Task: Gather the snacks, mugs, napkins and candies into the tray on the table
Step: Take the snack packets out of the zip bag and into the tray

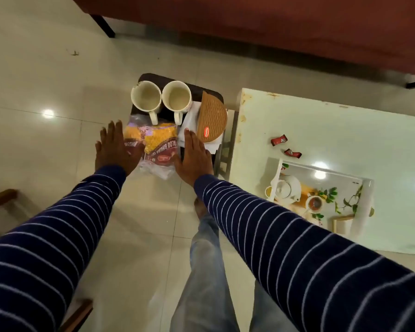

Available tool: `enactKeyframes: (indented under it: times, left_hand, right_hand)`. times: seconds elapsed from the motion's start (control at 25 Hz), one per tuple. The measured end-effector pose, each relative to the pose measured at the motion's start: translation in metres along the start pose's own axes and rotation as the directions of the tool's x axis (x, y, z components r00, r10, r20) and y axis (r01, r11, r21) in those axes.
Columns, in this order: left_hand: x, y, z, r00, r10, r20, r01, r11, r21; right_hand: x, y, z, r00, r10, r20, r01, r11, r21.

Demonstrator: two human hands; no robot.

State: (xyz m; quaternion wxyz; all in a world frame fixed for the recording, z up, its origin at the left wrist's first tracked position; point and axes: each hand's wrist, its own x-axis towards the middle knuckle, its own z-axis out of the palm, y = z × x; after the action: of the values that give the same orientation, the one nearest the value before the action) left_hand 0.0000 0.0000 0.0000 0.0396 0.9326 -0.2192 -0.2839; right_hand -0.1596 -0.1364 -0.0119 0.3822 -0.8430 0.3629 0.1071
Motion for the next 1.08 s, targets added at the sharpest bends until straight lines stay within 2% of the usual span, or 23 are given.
enactKeyframes:
  times: [0.08, 0.16, 0.28, 0.36, 0.44, 0.56, 0.68, 0.92, 1.08]
  left_hand:
    - [0.017, -0.006, 0.003, 0.982, -0.175, 0.077, 0.185, 0.973, -0.137]
    - [0.026, -0.009, 0.007, 0.934, -0.297, 0.196, 0.345, 0.892, -0.292]
    - [0.029, -0.008, 0.011, 0.92, -0.326, 0.218, 0.388, 0.843, -0.374]
    - [0.032, -0.012, 0.013, 0.918, -0.343, 0.198, 0.393, 0.851, -0.348]
    - [0.034, -0.012, 0.014, 0.913, -0.34, 0.223, 0.397, 0.868, -0.299]
    - [0.034, -0.007, 0.016, 0.899, -0.321, 0.297, 0.422, 0.813, -0.401]
    - [0.028, -0.005, 0.019, 0.887, -0.315, 0.337, 0.454, 0.729, -0.513]
    - [0.003, -0.008, 0.012, 0.883, -0.319, 0.345, 0.469, 0.655, -0.593]
    - [-0.039, 0.007, -0.008, 0.89, -0.285, 0.356, 0.456, 0.569, -0.684]
  right_hand:
    - [0.012, -0.002, 0.008, 0.999, 0.029, -0.043, -0.029, 1.0, 0.002]
    - [0.019, -0.002, 0.013, 0.996, 0.011, -0.087, -0.017, 0.997, -0.072]
    - [0.028, 0.0, 0.021, 0.994, -0.009, -0.109, -0.01, 0.985, -0.174]
    - [0.03, -0.001, 0.029, 0.999, -0.003, -0.042, -0.003, 0.987, -0.16]
    - [0.034, -0.003, 0.039, 0.996, 0.068, 0.051, -0.068, 0.998, -0.006]
    - [0.041, -0.004, 0.058, 0.977, 0.177, 0.119, -0.203, 0.942, 0.268]
    - [0.045, 0.003, 0.069, 0.96, 0.215, 0.179, -0.268, 0.892, 0.365]
    - [0.028, -0.001, 0.045, 0.97, 0.141, 0.2, -0.223, 0.847, 0.483]
    - [-0.005, -0.004, 0.005, 0.964, 0.122, 0.237, -0.251, 0.715, 0.652]
